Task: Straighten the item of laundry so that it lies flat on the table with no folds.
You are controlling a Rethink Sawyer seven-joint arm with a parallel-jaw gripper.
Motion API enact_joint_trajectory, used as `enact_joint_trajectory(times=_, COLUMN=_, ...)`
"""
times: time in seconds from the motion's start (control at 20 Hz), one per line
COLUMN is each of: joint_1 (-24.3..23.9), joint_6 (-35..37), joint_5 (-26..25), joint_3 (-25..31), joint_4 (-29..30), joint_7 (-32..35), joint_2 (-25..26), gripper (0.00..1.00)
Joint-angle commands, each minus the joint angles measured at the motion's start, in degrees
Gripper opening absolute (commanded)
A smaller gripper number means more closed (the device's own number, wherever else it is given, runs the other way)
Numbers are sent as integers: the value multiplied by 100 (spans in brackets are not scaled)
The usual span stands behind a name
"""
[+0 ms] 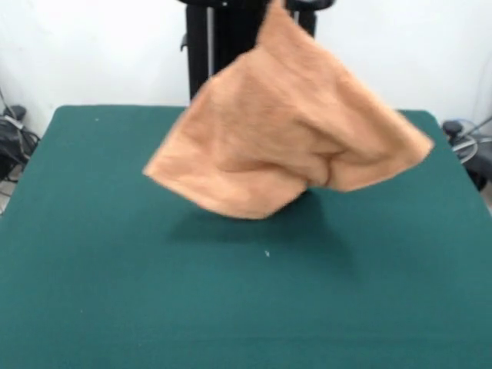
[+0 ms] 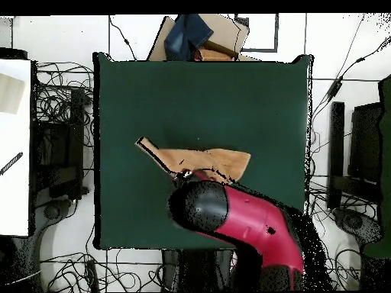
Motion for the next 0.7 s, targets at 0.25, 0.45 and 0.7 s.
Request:
enact_joint_trajectory(times=0.25, joint_1=-1333, joint_6=1196, joint_5=-60, joint_3=1113, joint_4=-421, joint_7=-1421, joint_2=-360, gripper=0)
enact_joint_trajectory(times=0.45, joint_1=-1548, joint_6=1211, joint_5=-93, joint_3=1268, joint_4=-270, joint_7=-1464, joint_2=-532, gripper=0)
enact_joint_trajectory(times=0.7, joint_1=-1653, joint_6=1382, joint_5=-162, joint_3=1359, joint_4=-193, joint_7=-1433, joint_2=-759, gripper=0)
